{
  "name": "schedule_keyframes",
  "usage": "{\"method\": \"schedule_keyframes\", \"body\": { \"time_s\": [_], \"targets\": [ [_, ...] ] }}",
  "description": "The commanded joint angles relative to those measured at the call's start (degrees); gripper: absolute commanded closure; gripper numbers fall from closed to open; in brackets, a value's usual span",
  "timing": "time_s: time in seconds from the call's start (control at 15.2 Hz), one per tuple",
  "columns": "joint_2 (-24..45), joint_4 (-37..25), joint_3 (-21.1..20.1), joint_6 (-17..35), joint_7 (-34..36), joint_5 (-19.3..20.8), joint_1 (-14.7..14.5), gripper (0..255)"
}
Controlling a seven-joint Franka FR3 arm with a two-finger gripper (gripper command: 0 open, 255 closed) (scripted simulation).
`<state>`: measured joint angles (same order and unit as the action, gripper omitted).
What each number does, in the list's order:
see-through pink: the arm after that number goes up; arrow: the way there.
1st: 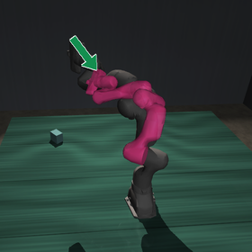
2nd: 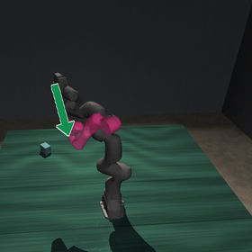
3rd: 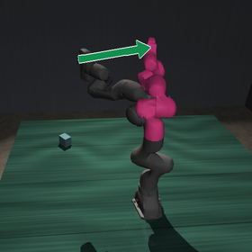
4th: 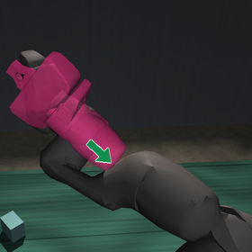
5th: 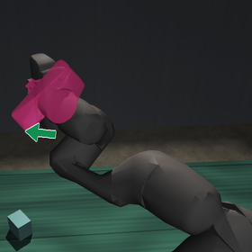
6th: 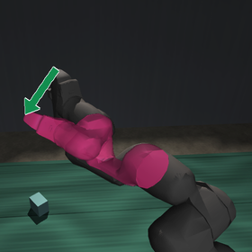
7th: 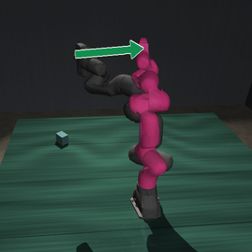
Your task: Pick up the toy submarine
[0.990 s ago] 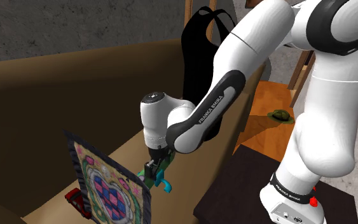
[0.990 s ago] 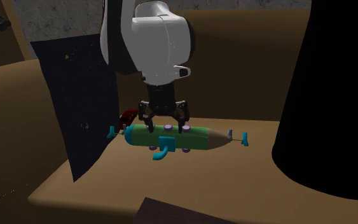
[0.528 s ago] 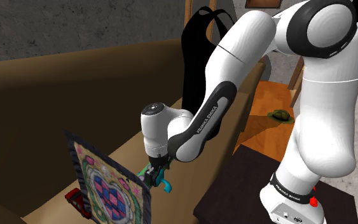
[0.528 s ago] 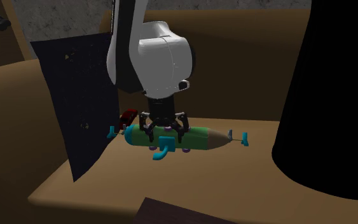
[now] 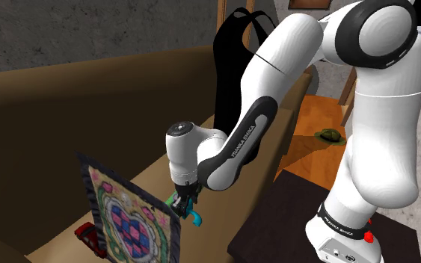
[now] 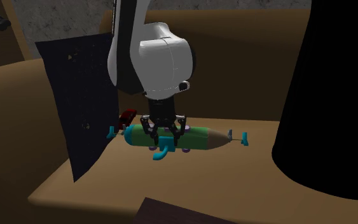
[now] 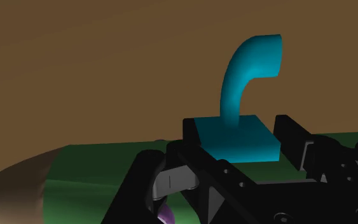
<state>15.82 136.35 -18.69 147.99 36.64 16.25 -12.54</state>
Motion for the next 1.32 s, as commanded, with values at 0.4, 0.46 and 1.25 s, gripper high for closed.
{"method": "schedule_keyframes", "body": {
  "time_s": [0.4, 0.46, 1.25],
  "targets": [
    [-2.9, 0.2, -1.1, -2.4, -1.8, -2.4, 0.8, 255],
    [-3.7, 0.2, -1.4, -3.1, -2.3, -3.0, 1.0, 255],
    [-10.8, -0.6, -3.0, -10.2, -6.5, -8.4, 1.9, 255]
  ]
}}
